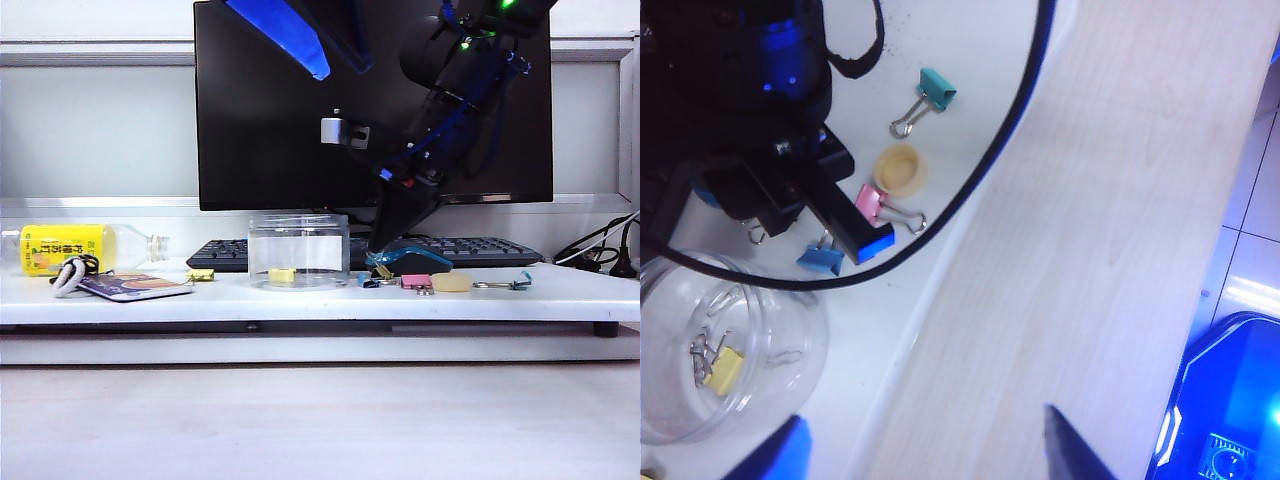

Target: Pick up the clips with the largest number of clips of the same color on the table and place them in a round transparent plastic box.

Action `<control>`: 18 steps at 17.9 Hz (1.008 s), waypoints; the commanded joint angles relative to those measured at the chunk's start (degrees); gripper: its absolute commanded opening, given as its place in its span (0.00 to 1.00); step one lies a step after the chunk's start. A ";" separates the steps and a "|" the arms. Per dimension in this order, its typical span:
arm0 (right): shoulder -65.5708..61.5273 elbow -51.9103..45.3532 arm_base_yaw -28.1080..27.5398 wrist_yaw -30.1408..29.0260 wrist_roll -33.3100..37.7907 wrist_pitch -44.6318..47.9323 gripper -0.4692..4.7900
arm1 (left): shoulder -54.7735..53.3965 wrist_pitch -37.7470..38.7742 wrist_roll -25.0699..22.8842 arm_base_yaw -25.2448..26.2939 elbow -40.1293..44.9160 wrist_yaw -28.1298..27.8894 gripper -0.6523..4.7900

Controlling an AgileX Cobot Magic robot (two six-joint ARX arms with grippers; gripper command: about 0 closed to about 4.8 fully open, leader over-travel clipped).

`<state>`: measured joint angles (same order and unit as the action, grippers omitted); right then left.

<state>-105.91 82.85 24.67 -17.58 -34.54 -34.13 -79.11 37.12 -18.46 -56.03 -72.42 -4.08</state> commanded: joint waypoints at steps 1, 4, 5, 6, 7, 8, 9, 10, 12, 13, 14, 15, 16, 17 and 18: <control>0.11 0.24 0.07 -0.15 0.24 1.53 0.27 | 0.09 -0.33 -0.17 -0.04 -0.15 0.26 0.69; 0.11 0.24 0.07 1.27 2.73 3.98 0.32 | 0.09 0.39 0.04 -0.04 -0.11 0.26 0.69; 0.11 0.24 0.07 2.47 4.22 5.20 0.32 | 0.09 0.74 0.09 -0.04 -0.02 0.24 0.69; 0.11 0.24 0.07 2.45 6.03 6.51 0.33 | 0.09 1.09 0.48 -0.04 -0.02 0.22 0.69; 0.11 0.24 0.07 2.67 8.28 7.82 0.40 | 0.09 1.14 0.52 -0.04 -0.04 0.13 0.69; 0.04 0.24 0.07 2.71 9.51 8.48 0.42 | 0.09 1.09 0.79 -0.04 -0.04 -0.02 0.69; -0.17 0.24 0.07 2.75 10.25 8.85 0.42 | 0.09 1.05 0.92 -0.04 -0.04 -0.20 0.69; -0.50 0.24 0.07 3.45 10.88 8.92 0.42 | 0.09 1.01 0.90 -0.04 -0.04 -0.20 0.69; -1.40 0.22 0.07 4.20 10.97 8.50 0.42 | 0.09 0.98 0.90 -0.04 -0.04 -0.20 0.69; -2.23 0.22 0.07 4.17 10.99 8.17 0.42 | 0.09 0.98 0.90 -0.04 -0.04 -0.20 0.69; -2.75 0.22 0.07 4.20 10.99 8.22 0.42 | 0.09 0.98 0.90 0.00 -0.04 -0.22 0.69; -2.99 0.22 0.07 4.22 10.99 8.37 0.42 | 0.09 0.98 0.90 0.00 -0.04 -0.20 0.69; -3.10 0.22 0.07 4.22 10.99 8.81 0.42 | 0.09 0.98 0.87 0.09 -0.04 -0.20 0.69; -3.10 0.22 0.07 4.70 10.99 9.44 0.42 | 0.09 0.96 0.87 0.13 -0.04 -0.20 0.69; -3.10 0.22 0.07 5.97 10.95 10.27 0.42 | 0.09 0.94 0.85 0.26 -0.04 -0.20 0.69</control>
<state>-109.32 82.76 24.69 -12.75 -23.75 -25.30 -79.11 38.54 -17.96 -55.90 -72.38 -4.27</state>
